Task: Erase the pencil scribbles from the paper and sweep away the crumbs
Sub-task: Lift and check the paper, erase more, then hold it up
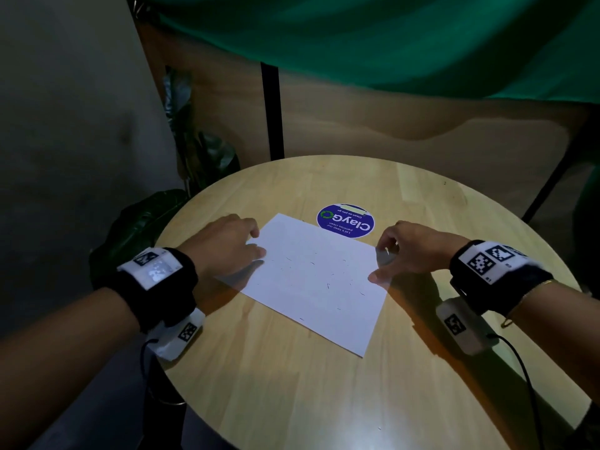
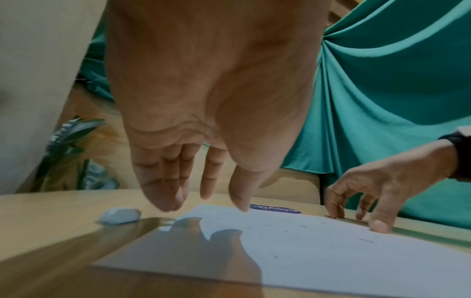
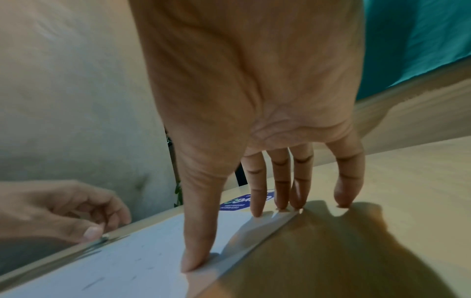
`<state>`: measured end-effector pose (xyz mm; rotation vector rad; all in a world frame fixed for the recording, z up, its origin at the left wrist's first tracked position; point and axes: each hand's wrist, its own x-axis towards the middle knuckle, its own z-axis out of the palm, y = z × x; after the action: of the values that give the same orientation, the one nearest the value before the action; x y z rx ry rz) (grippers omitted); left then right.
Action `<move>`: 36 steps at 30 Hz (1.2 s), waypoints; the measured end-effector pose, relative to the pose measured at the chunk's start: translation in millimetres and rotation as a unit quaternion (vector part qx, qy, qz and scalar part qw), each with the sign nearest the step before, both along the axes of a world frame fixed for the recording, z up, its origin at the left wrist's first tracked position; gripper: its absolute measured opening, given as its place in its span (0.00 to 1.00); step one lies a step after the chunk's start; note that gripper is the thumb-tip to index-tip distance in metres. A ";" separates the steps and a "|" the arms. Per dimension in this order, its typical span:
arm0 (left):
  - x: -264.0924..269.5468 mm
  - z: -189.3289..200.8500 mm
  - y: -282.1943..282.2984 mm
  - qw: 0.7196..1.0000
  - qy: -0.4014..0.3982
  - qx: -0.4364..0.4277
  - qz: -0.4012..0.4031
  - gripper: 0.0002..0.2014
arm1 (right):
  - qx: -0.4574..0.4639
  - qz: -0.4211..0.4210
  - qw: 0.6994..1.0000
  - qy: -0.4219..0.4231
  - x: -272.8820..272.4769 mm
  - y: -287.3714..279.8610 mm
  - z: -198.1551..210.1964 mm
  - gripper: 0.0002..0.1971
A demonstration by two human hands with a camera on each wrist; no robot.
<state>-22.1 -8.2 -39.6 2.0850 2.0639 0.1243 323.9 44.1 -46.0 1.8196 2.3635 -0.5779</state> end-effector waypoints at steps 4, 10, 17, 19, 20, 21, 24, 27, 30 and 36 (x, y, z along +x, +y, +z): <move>11.2 -5.7 4.4 0.999 0.015 -0.041 0.002 0.31 | -0.014 -0.012 0.999 0.028 -3.6 0.7 5.1 0.39; 6.3 -9.2 2.6 0.999 -0.007 -0.042 0.024 0.35 | -0.039 -0.005 0.990 0.136 1.5 1.2 2.6 0.22; -9.3 2.5 0.8 0.977 -0.206 0.040 0.044 0.45 | 0.053 -0.021 0.901 0.429 19.3 -12.3 25.5 0.10; -14.3 10.1 3.4 0.934 -0.353 0.038 0.034 0.37 | 0.069 -0.010 0.874 0.480 19.6 -12.7 36.0 0.10; -14.6 15.3 3.8 0.912 -0.407 0.033 0.033 0.30 | 0.075 -0.007 0.859 0.507 19.7 -12.5 40.4 0.11; -12.6 21.1 3.0 0.895 -0.443 0.031 0.035 0.24 | 0.083 -0.009 0.842 0.533 19.3 -11.9 44.1 0.12; -3.2 33.9 3.1 0.869 -0.488 0.072 0.035 0.16 | 0.114 -0.030 0.791 0.600 14.7 -10.3 48.5 0.12; 4.8 37.7 2.9 0.873 -0.470 0.129 0.028 0.10 | 0.158 -0.038 0.762 0.627 7.0 -8.5 44.7 0.11; 8.4 32.7 3.2 0.873 -0.459 0.164 0.031 0.12 | 0.192 -0.035 0.740 0.643 2.6 -7.7 39.2 0.09; 11.8 11.6 3.0 0.911 -0.397 0.096 0.054 0.14 | 0.181 -0.069 0.798 0.571 -2.0 -4.1 10.7 0.05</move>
<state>-10.4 -5.3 -28.1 1.5902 1.6721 1.0391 321.9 39.9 -35.3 2.1519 3.1990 -1.7755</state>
